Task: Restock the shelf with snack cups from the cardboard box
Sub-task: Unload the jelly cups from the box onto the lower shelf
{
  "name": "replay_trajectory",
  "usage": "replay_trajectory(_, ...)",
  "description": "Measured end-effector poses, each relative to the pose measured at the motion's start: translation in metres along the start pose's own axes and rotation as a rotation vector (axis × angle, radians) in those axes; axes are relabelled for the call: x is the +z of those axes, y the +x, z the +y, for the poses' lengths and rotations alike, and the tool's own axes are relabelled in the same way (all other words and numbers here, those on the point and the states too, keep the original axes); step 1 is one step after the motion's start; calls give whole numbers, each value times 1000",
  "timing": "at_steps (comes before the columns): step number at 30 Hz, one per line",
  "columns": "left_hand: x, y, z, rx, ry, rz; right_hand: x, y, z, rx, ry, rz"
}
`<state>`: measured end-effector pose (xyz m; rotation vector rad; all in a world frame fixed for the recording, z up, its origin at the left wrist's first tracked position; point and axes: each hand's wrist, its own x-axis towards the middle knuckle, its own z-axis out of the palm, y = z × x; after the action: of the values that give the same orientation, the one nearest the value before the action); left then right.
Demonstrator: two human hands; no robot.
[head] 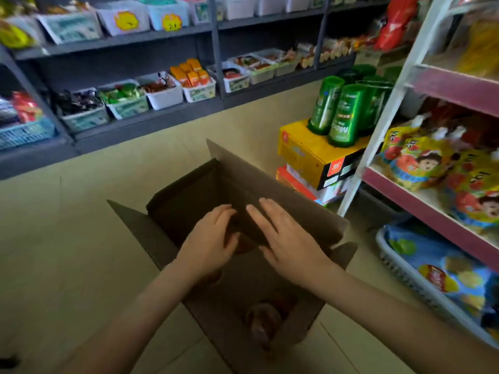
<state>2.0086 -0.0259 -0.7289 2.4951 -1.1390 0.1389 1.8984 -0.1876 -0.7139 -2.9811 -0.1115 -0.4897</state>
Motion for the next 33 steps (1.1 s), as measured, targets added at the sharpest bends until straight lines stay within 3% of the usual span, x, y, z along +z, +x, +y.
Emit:
replay_trajectory(6,26,-59,-31,63,93,-141,16,-35,10,-13,0,-74)
replay_trajectory(9,36,-71,-37,18,14,-237,37,-58,16,-32,-16,-207)
replay_trajectory(13,54,-36,-43,11,20,-322,62,-40,14,-177,-66,-297)
replay_trajectory(17,82,18,-55,-11,249,-498,93,11,8,-281,-194,-395)
replay_trajectory(21,123,34,-57,-31,488,-592,126,33,16,-85,-239,-401)
replay_trajectory(28,169,53,-70,-199,426,-667,183,37,40,188,-144,-572)
replay_trajectory(33,181,71,-78,-256,348,-728,220,45,40,271,-24,-687)
